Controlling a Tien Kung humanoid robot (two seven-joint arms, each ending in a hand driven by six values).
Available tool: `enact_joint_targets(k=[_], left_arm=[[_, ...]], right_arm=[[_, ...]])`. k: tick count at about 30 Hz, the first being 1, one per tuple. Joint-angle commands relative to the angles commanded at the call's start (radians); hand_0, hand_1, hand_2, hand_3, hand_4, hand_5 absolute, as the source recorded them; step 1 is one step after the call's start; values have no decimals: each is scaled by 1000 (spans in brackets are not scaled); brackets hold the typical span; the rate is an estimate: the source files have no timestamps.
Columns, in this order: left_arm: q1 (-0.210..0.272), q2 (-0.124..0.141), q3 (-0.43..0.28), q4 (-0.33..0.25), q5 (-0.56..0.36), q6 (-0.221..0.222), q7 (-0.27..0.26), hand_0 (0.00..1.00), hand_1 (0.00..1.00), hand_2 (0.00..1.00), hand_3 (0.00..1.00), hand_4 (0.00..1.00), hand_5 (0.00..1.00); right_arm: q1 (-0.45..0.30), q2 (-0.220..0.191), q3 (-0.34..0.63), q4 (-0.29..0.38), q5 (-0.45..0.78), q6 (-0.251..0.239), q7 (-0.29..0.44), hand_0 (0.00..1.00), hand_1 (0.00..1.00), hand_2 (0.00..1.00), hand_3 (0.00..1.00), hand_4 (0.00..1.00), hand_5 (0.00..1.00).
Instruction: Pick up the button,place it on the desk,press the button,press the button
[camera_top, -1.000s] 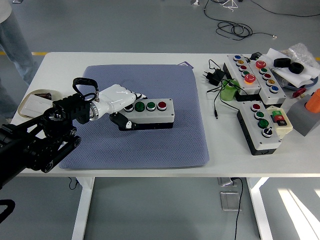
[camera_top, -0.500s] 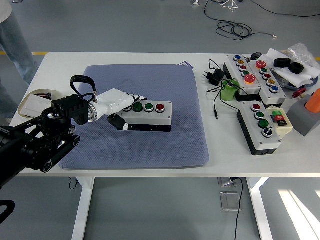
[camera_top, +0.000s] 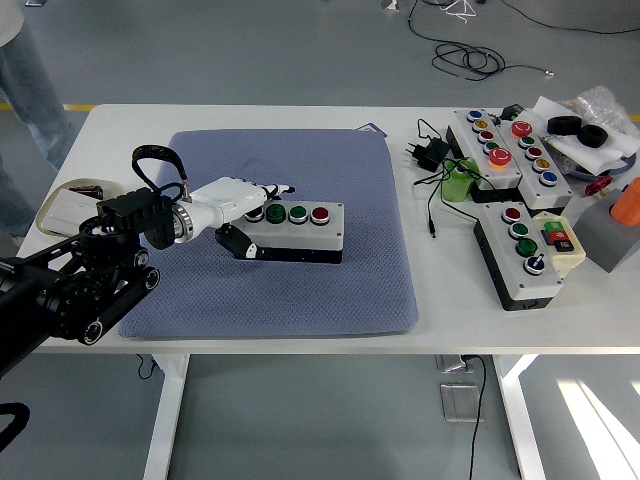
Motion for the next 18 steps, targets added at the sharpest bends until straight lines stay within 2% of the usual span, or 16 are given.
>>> enact_joint_targets(k=[4, 8, 11, 12, 15, 17, 18], left_arm=[[12, 7, -41, -31, 5, -19, 5, 861, 896, 910, 998, 890, 274], [38, 18, -134, -111, 11, -25, 9, 888, 916, 923, 998, 890, 274], [51, 24, -185, -178, 28, 14, 49, 888, 916, 923, 998, 890, 274], [56, 28, -208, -212, 20, 33, 74, 571, 652, 730, 998, 659, 168], [62, 31, -226, -262, 32, 58, 98, 571, 652, 730, 998, 659, 168], [72, 40, -225, -320, 58, 76, 121, 571, 652, 730, 998, 659, 168], [74, 42, -223, -338, 64, 80, 124, 212, 320, 331, 987, 453, 2]], right_arm=[[0, 0, -1, 0, 1, 0, 0, 787, 797, 817, 751, 412, 479], [-1, 1, -2, 0, 1, 0, 0, 787, 797, 817, 751, 412, 479], [-2, 1, -3, 0, 1, 1, 0, 787, 797, 817, 751, 412, 479], [-2, 1, -3, 0, 1, 1, 1, 787, 797, 817, 751, 412, 479], [-2, 1, -3, 0, 3, 2, 2, 787, 797, 817, 751, 412, 479], [-2, 0, -3, 0, 3, 2, 3, 787, 797, 817, 751, 412, 479], [-2, 0, -3, 0, 3, 2, 3, 787, 797, 817, 751, 412, 479]])
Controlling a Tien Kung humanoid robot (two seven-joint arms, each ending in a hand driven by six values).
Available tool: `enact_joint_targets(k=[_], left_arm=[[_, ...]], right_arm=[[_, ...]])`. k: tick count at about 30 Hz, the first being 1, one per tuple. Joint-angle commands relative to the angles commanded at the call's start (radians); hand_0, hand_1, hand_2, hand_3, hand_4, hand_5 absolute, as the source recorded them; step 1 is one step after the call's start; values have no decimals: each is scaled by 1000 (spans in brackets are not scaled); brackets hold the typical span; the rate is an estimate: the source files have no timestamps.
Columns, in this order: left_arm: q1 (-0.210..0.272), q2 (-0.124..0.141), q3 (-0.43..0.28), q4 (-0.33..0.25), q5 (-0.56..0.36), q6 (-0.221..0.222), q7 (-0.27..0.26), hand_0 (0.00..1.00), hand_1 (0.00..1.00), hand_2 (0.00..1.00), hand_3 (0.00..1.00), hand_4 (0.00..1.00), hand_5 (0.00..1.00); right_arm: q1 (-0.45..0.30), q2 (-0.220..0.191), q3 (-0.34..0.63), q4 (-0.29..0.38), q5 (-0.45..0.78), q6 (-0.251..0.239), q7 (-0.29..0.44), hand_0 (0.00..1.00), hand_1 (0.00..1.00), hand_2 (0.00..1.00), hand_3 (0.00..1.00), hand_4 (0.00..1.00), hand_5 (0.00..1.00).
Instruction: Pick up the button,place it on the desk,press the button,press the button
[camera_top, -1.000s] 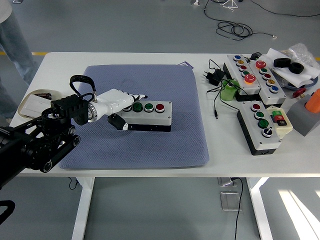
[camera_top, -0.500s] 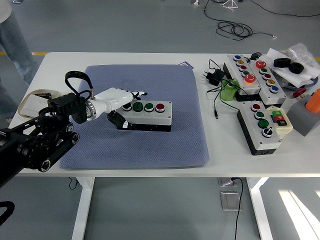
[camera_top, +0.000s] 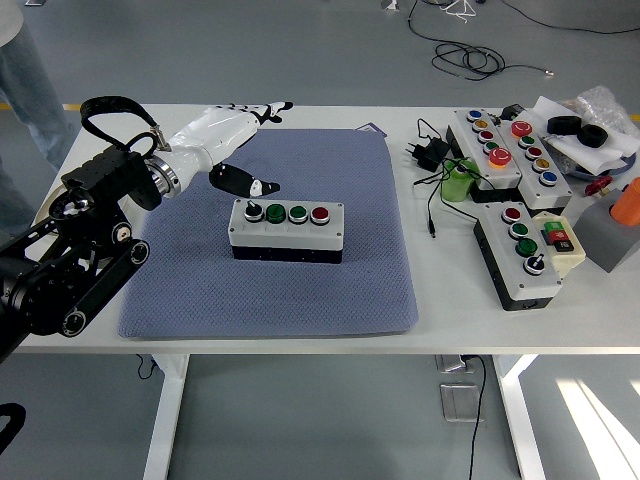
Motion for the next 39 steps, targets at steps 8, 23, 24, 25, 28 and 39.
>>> enact_joint_targets(k=[8, 23, 24, 25, 28, 39], left_arm=[[13, 13, 42, -126, 40, -38, 39, 93, 171, 188, 931, 327, 2], [23, 27, 85, -137, 52, -277, 130, 94, 112, 119, 894, 409, 2], [23, 29, 89, -135, 52, -291, 136, 89, 120, 121, 894, 455, 2], [23, 31, 93, -132, 51, -306, 143, 89, 120, 121, 894, 455, 2], [23, 33, 97, -125, 51, -329, 152, 89, 120, 121, 894, 455, 2], [26, 35, 115, -128, 45, -367, 162, 88, 124, 126, 899, 490, 57]], right_arm=[[6, 0, 2, 0, 2, 0, 2, 787, 797, 817, 751, 412, 479], [10, -1, 3, 0, 1, 1, 2, 787, 797, 817, 751, 412, 479], [10, 0, 2, 0, 1, 1, 1, 787, 797, 817, 751, 412, 479], [11, 0, 1, 0, 3, 1, 2, 787, 797, 817, 751, 412, 479], [11, 0, 1, 0, 4, 1, 1, 787, 797, 817, 751, 412, 479], [9, 1, 1, 0, 1, 0, 0, 787, 797, 817, 751, 412, 479]])
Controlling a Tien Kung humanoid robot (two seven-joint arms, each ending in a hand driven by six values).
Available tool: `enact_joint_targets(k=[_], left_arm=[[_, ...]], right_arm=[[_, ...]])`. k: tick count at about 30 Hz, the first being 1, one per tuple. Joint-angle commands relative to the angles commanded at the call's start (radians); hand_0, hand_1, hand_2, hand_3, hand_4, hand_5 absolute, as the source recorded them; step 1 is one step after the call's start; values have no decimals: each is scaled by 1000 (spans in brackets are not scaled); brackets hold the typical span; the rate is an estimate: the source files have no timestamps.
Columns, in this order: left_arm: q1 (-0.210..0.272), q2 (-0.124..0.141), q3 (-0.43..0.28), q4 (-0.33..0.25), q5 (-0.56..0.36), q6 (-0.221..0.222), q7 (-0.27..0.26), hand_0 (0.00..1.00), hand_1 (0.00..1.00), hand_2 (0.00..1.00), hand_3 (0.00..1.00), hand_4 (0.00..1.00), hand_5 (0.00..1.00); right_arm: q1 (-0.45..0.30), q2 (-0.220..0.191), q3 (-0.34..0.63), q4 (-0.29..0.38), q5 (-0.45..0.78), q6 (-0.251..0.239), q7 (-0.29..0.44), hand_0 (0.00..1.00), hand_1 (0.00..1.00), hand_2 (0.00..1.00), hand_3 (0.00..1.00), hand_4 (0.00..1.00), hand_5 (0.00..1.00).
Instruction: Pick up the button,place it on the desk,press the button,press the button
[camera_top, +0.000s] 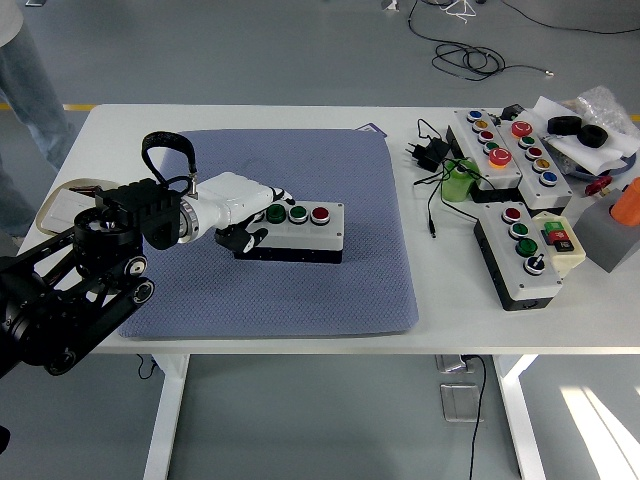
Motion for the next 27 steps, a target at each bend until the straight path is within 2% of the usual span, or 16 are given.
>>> enact_joint_targets(k=[7, 17, 27], left_arm=[[-2, -5, 10, 0, -1, 2, -1, 87, 121, 125, 899, 490, 61], [-16, -19, 31, 39, -2, 4, -1, 85, 118, 124, 900, 496, 110], [-20, -21, 46, 53, -4, -19, 0, 79, 113, 121, 898, 500, 135]], right_arm=[[-3, -1, 1, 0, -1, 0, 1, 787, 797, 817, 751, 412, 479], [-7, -2, 4, 0, -8, -1, -1, 787, 797, 817, 751, 412, 479], [-9, -2, 5, 0, -8, 0, -1, 787, 797, 817, 751, 412, 479]])
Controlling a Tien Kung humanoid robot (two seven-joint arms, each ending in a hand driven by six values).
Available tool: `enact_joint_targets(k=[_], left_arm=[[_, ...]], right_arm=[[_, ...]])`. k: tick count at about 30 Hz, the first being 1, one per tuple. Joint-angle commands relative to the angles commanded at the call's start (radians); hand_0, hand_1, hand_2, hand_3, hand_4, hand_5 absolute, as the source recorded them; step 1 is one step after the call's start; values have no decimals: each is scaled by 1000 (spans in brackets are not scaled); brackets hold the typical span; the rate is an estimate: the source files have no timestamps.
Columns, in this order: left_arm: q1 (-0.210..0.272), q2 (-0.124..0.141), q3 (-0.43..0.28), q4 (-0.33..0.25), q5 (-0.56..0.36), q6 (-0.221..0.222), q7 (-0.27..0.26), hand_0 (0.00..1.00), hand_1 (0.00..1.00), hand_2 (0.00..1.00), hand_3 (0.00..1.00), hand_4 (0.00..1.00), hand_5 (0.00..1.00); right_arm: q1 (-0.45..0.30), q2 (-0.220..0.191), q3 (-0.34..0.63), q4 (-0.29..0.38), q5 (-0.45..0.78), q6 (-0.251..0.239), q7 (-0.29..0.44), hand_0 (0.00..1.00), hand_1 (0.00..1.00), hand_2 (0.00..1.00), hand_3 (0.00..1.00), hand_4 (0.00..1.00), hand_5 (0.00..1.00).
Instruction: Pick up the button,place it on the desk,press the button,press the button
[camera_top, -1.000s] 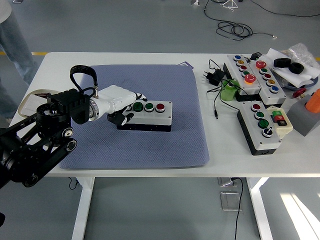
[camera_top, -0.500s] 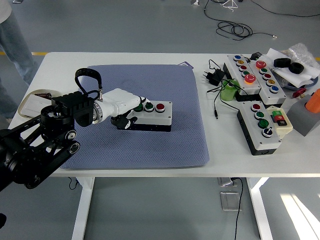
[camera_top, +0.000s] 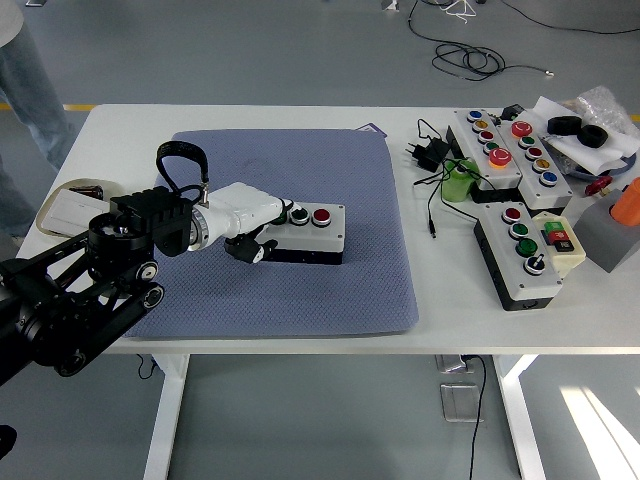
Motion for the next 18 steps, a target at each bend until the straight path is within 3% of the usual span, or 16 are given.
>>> enact_joint_targets(k=[8, 18], left_arm=[[-2, 2, -1, 3, -1, -5, 2, 78, 116, 123, 894, 500, 137], [-9, -1, -26, -46, -7, 56, -12, 78, 115, 122, 899, 501, 135]], right_arm=[[3, 0, 1, 0, 2, 0, 1, 787, 797, 817, 751, 412, 479], [7, -1, 0, 0, 6, 1, 4, 787, 797, 817, 751, 412, 479]])
